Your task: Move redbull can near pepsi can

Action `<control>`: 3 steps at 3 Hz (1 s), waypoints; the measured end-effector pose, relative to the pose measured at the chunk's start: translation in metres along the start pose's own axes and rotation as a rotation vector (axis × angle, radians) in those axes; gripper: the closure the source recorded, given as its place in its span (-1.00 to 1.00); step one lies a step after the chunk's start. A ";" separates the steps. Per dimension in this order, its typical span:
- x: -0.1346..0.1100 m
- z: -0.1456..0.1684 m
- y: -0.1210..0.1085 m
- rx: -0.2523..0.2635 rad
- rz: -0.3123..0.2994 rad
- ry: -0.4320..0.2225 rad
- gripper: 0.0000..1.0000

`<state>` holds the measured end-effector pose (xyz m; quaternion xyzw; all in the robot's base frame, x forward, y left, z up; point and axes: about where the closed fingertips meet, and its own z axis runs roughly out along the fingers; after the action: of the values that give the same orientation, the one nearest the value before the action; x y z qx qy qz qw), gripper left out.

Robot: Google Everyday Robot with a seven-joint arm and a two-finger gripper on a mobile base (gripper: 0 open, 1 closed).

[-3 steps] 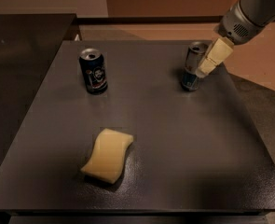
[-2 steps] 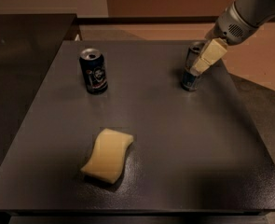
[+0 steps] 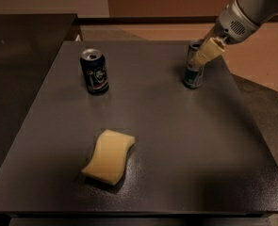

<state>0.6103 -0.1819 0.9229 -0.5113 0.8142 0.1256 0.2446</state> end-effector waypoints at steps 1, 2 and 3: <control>-0.025 0.000 0.020 -0.042 -0.047 -0.025 0.74; -0.062 0.016 0.045 -0.089 -0.123 -0.050 1.00; -0.097 0.040 0.069 -0.137 -0.195 -0.070 1.00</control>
Offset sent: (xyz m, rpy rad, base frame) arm -0.0216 0.1278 0.0248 0.0632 -0.0204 0.2591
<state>0.5946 -0.0578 0.9369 -0.5989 0.7410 0.1744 0.2487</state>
